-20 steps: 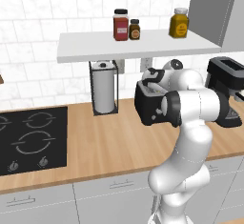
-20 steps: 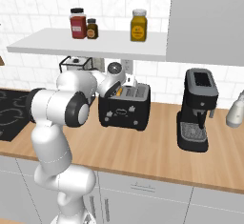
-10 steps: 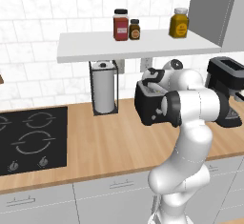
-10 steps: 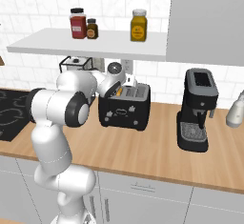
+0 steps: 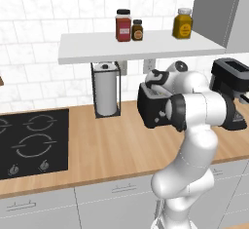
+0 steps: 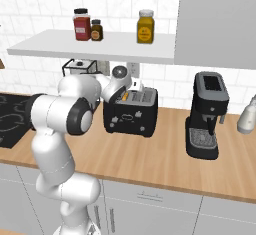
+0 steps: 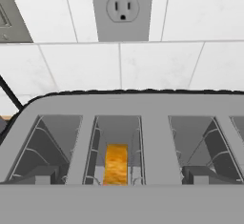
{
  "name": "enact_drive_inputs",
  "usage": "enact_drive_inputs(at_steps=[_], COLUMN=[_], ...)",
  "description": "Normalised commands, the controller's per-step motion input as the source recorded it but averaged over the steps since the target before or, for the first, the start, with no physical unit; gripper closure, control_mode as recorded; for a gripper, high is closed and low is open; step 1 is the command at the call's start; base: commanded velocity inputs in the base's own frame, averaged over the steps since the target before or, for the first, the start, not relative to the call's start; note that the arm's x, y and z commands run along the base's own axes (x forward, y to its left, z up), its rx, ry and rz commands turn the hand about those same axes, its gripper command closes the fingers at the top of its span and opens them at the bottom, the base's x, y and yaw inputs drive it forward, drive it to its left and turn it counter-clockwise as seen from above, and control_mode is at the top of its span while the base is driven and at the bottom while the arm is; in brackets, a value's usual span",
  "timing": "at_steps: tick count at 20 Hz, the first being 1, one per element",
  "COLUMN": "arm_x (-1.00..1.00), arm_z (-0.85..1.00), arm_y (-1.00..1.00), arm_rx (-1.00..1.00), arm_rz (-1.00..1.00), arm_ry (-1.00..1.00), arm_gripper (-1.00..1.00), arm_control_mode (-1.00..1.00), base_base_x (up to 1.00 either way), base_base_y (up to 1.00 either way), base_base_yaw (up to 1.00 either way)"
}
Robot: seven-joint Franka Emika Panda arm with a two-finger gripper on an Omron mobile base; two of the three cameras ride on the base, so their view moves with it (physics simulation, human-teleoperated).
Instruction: Start the toaster. Once the lever pops up, take the bread to the plate on the dining counter.
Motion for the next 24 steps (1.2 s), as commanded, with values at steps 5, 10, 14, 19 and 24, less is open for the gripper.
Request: enact_drive_inputs(at_steps=[5, 10, 14, 19, 24], arm_x=[-0.14, -0.01, 0.00, 0.00, 0.00], arm_z=[0.00, 0.02, 0.22, 0.24, 0.10], arm_y=[0.00, 0.00, 0.00, 0.00, 0.04], arm_rx=[0.00, 0.00, 0.00, 0.00, 0.00], arm_rz=[0.00, 0.00, 0.00, 0.00, 0.00], arm_ry=[-0.03, 0.00, 0.00, 0.00, 0.00], arm_gripper=[-1.00, -1.00, -1.00, -1.00, -1.00], arm_control_mode=[-1.00, -1.00, -1.00, -1.00, -1.00], base_base_x=[0.00, 0.00, 0.00, 0.00, 0.00], base_base_y=[0.00, 0.00, 0.00, 0.00, 0.00], base_base_yaw=[0.00, 0.00, 0.00, 0.00, 0.00])
